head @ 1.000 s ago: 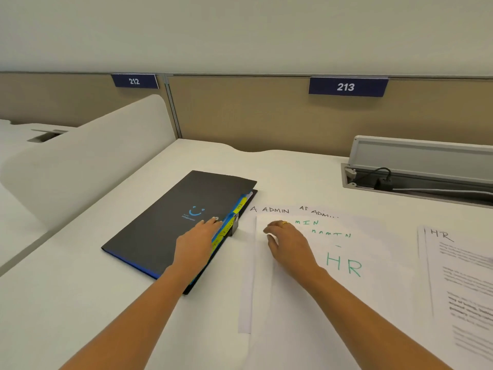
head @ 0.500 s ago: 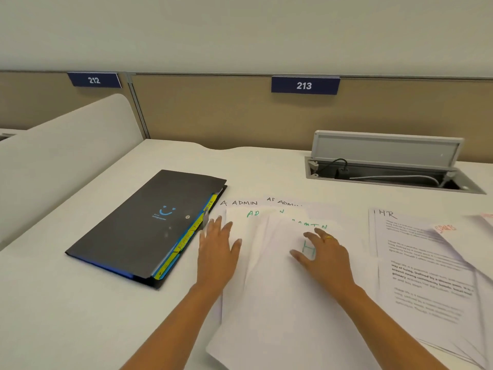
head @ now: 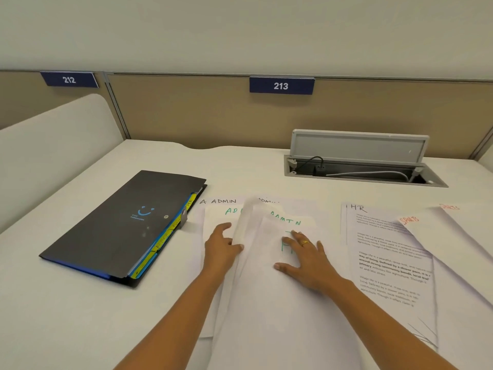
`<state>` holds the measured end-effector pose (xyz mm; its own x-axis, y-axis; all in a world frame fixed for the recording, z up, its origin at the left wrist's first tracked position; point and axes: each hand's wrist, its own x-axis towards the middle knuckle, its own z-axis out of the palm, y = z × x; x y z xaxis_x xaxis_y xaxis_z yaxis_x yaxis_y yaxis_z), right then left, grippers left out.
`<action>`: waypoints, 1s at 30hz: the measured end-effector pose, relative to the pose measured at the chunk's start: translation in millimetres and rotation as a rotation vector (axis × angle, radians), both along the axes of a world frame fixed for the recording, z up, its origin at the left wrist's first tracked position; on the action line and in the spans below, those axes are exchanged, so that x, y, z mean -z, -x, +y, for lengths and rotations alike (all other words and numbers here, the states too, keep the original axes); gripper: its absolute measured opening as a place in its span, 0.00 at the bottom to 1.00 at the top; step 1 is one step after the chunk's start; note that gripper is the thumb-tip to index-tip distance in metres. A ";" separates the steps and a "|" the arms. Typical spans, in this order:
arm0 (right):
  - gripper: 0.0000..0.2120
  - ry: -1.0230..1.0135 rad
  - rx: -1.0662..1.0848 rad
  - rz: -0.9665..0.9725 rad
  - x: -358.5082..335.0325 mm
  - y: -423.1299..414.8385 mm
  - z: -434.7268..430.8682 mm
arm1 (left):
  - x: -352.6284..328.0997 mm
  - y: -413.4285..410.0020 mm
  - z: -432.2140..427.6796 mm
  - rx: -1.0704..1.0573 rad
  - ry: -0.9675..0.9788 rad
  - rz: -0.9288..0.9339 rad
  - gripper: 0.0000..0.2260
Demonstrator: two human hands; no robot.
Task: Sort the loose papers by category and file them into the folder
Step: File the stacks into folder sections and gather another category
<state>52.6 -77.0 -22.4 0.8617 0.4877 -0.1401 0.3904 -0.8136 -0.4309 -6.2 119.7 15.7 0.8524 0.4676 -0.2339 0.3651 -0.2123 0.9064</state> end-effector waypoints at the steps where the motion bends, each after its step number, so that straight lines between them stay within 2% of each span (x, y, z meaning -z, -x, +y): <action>1: 0.39 0.009 -0.012 0.001 -1.6 -1.4 -1.9 | 1.3 0.1 1.1 -0.046 0.063 -0.002 0.26; 5: 0.36 0.061 0.006 -0.030 -6.6 -12.1 -15.8 | 6.2 2.8 3.0 -0.178 0.222 -0.001 0.25; 9: 0.37 0.058 0.130 -0.121 -11.8 -20.9 -34.6 | 9.7 2.6 -0.9 -0.226 0.232 -0.012 0.20; 12: 0.35 0.029 0.287 -0.096 -8.8 -22.7 -47.2 | 10.3 1.3 -8.0 -0.187 0.213 -0.011 0.14; 16: 0.36 0.002 0.289 -0.012 1.0 -17.2 -51.1 | 10.1 1.4 -20.6 -0.065 0.169 -0.010 0.14; 20: 0.39 -0.103 0.265 -0.012 4.4 -14.3 -43.4 | 9.4 1.2 -29.5 0.022 0.147 0.003 0.22; 24: 0.40 -0.237 0.291 -0.016 -0.6 -14.9 -39.1 | 4.6 0.4 -37.3 0.070 0.156 -0.039 0.19; 30: 0.43 -0.669 0.625 -0.094 -26.3 -25.4 -63.1 | -6.9 -1.6 -39.8 0.050 0.340 -0.134 0.12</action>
<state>78.0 -140.0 3.8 0.9894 -0.1159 0.0871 0.0208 -0.4809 -0.8766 -4.6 79.9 22.7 0.9057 0.3395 -0.2538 0.2353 0.0952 0.9672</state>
